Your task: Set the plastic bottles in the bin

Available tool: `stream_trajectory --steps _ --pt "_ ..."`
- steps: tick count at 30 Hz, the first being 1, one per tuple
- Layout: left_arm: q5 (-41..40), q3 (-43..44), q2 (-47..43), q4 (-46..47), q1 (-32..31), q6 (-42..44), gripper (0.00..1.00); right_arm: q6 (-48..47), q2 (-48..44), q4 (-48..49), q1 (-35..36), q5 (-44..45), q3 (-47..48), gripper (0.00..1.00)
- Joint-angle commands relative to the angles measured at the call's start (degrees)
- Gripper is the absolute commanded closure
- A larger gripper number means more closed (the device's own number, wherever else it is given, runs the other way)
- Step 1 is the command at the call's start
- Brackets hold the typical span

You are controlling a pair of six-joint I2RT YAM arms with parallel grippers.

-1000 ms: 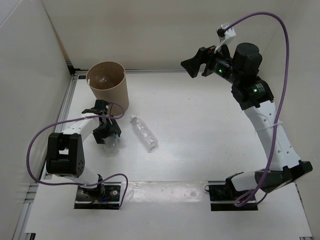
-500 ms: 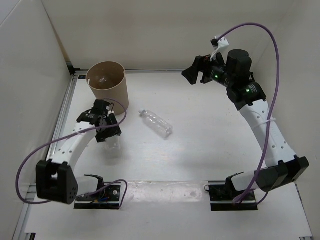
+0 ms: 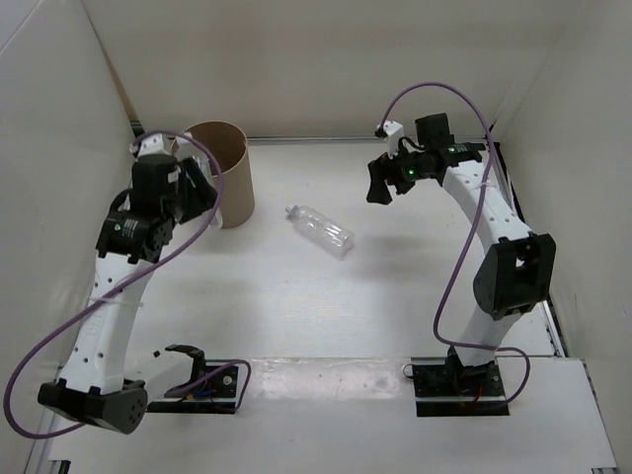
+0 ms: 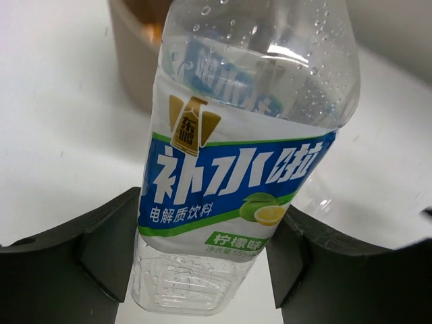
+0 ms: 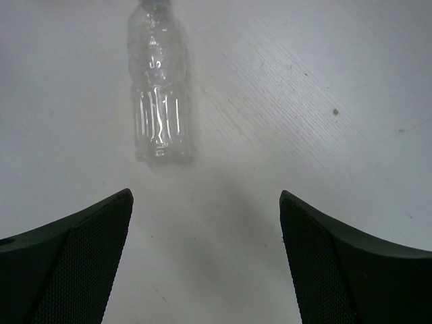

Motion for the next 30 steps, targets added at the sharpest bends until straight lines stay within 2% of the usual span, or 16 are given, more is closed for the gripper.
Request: stream_trajectory --steps 1,7,12,14,17,18,19,22,26,27,30 --pt "-2.95 8.11 5.2 3.76 1.12 1.3 0.51 -5.46 -0.68 -3.34 -0.9 -2.88 2.38 0.1" --pt "-5.68 19.54 18.03 7.89 3.41 -0.29 0.5 -9.05 1.7 -1.68 0.15 -4.47 0.44 0.1" --pt "-5.85 31.59 31.28 8.61 5.79 0.94 0.4 -11.87 5.65 -0.09 -0.71 -6.39 3.77 0.1" --pt "-5.42 37.37 33.42 7.03 6.66 0.95 0.35 -12.84 8.72 -1.23 -0.37 -7.19 6.76 0.1" --pt "-3.93 41.26 37.29 6.58 7.99 -0.11 0.27 -14.33 12.06 -2.28 -0.9 -9.39 10.81 0.1" --pt "-3.49 41.44 38.08 6.93 8.51 -0.37 0.23 -14.33 13.12 -2.38 -1.07 -9.82 11.69 0.1" --pt "-3.05 42.05 38.96 6.85 8.78 -0.55 0.14 -14.51 13.65 -2.2 -1.07 -10.18 13.26 0.1" --pt "-2.52 41.36 39.93 6.23 8.78 -1.16 0.0 -14.07 15.76 -1.41 -1.25 -10.36 14.94 0.1" --pt "-1.37 38.46 38.0 6.58 8.78 -1.08 0.0 -9.52 17.95 4.8 -1.78 -7.03 15.56 0.1" --pt "-0.94 38.11 37.39 6.76 8.78 -1.08 0.0 -5.06 17.96 7.61 -2.04 -6.06 15.47 0.1" --pt "-0.76 35.3 34.49 6.85 8.78 -0.29 0.0 -5.01 18.84 9.57 -3.09 -6.13 14.86 0.1"
